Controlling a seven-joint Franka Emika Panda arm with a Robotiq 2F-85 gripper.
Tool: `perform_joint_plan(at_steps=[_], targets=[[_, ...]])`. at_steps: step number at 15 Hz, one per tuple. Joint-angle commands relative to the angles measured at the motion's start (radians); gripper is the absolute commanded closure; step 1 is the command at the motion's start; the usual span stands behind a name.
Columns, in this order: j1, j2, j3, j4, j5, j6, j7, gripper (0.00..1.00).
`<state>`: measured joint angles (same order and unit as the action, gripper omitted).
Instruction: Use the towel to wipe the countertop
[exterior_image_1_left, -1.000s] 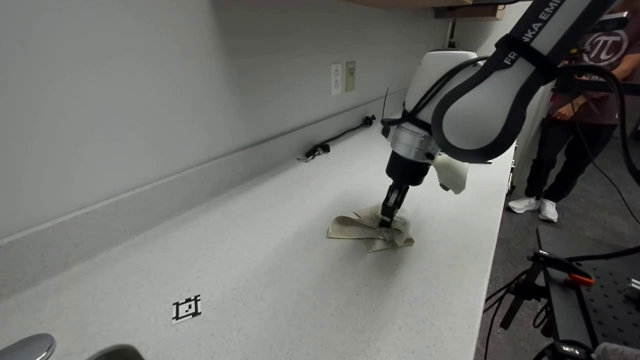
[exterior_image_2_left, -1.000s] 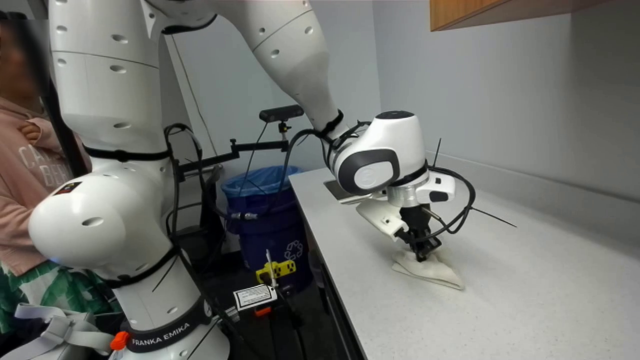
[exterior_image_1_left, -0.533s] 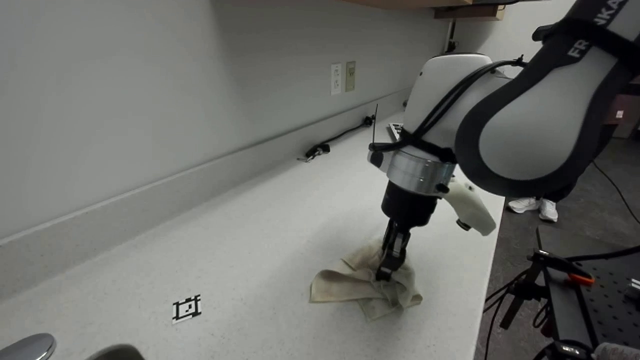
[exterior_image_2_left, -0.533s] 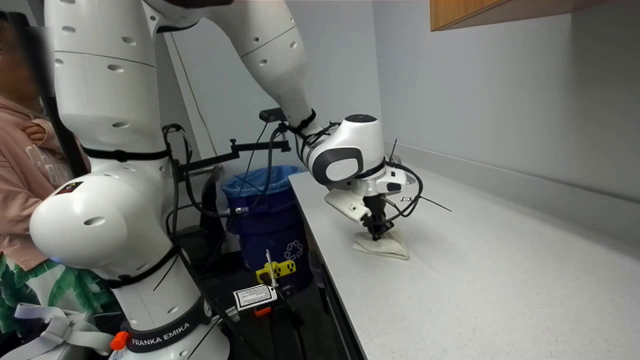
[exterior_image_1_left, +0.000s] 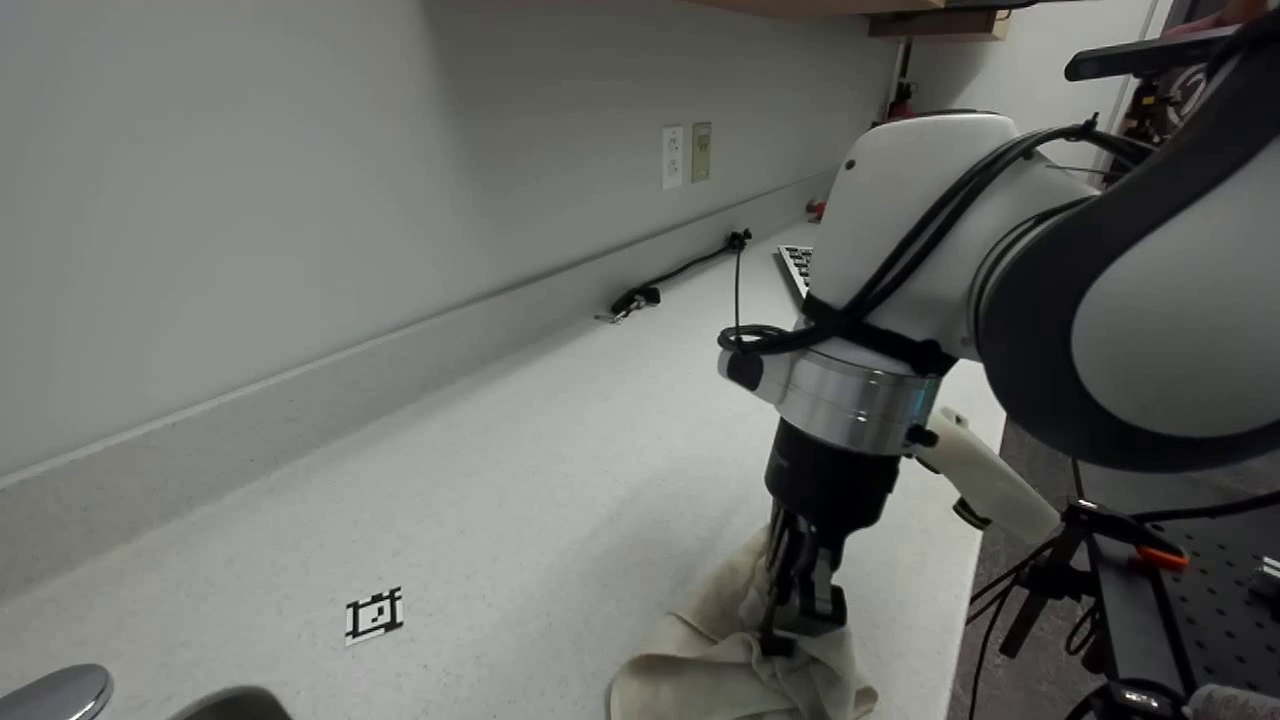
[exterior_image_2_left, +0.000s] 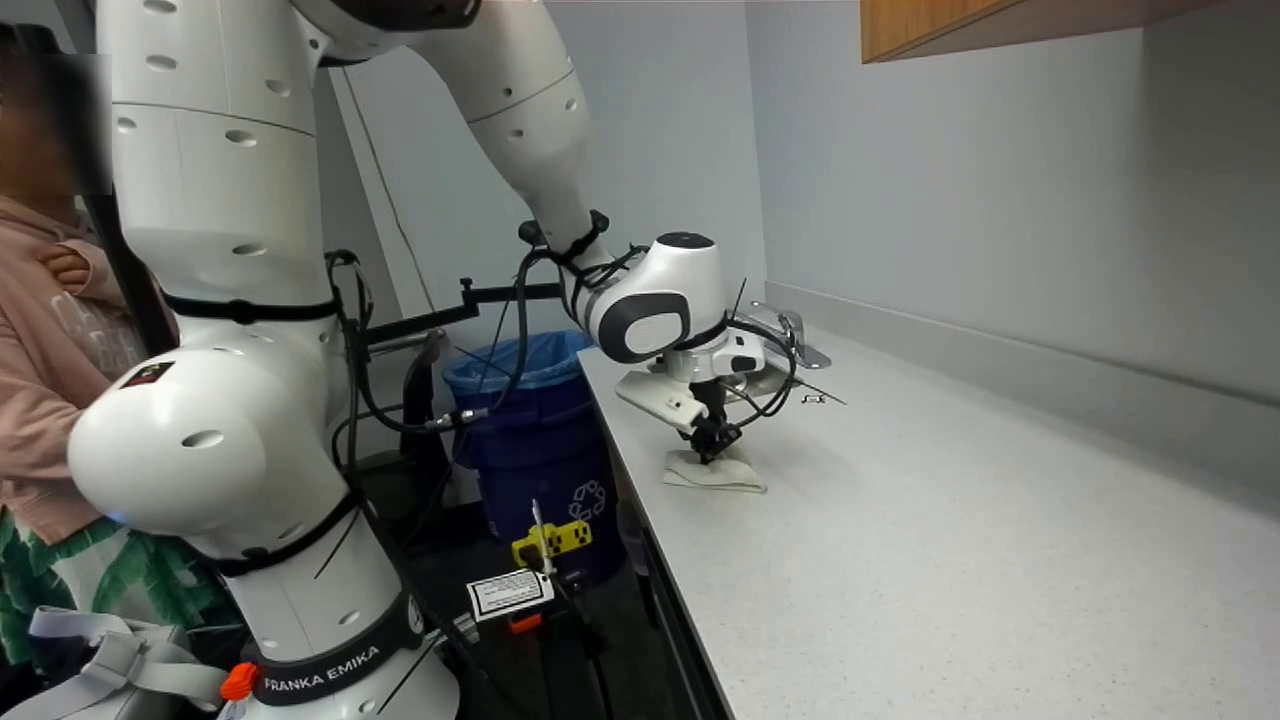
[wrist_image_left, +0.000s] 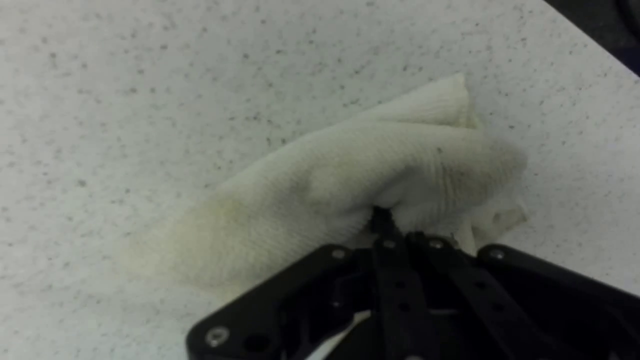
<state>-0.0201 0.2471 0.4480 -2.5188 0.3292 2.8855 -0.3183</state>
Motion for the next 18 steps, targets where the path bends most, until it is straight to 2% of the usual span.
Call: perform_joint_plan(at_steps=[1,8,12,15,16,17,18], targets=[[0.033,0.003,-0.120,-0.002,-0.127,-0.004,0.026,0.99],[0.020,-0.030,-0.319,0.015,-0.287,0.008,0.094,0.99],[0.013,-0.050,-0.373,0.026,-0.313,-0.015,0.092,0.99],[0.015,-0.060,-0.382,0.028,-0.317,-0.023,0.093,0.99],[0.014,-0.062,-0.379,0.029,-0.311,-0.027,0.092,0.90],[0.012,-0.065,-0.376,0.029,-0.306,-0.031,0.087,0.69],[0.007,-0.068,-0.367,0.029,-0.292,-0.035,0.078,0.63]])
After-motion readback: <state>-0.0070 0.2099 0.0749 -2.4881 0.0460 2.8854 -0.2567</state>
